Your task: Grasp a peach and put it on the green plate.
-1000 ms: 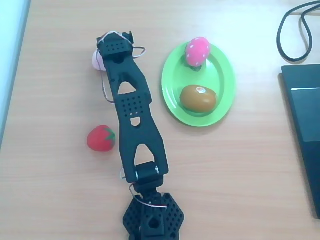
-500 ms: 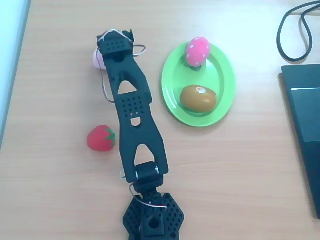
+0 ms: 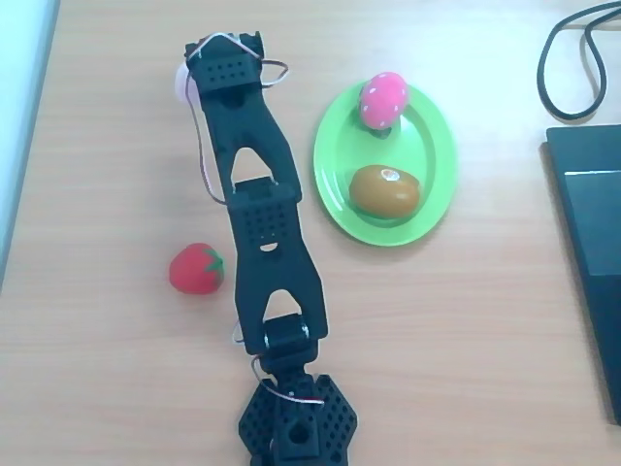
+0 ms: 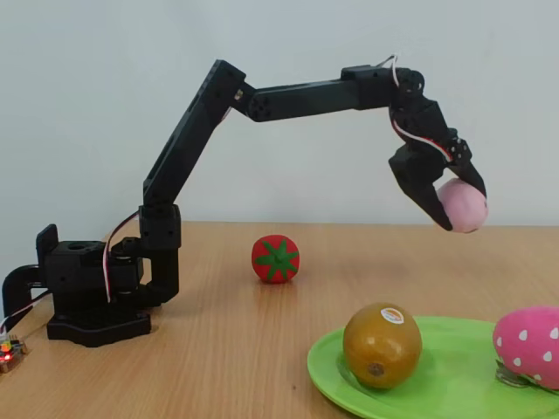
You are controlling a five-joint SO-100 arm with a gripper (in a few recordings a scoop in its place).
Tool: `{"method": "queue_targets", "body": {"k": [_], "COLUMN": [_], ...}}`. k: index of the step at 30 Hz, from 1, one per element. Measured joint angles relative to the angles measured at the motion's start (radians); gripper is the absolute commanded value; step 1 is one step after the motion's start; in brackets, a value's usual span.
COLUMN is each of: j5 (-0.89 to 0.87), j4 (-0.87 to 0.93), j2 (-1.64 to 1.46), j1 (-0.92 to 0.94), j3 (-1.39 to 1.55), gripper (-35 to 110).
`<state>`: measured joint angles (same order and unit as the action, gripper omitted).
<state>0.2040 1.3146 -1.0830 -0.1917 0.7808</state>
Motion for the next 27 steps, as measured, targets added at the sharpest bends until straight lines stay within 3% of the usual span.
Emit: {"method": "queue_targets", "body": {"k": [14,27], "j5": [0.072,0.282], "j4": [0.130,0.196], "j2": [-0.181,-0.207], "j1": [0.175,0.379], "j3": [0.137,0.196], "gripper": [28,29]}}
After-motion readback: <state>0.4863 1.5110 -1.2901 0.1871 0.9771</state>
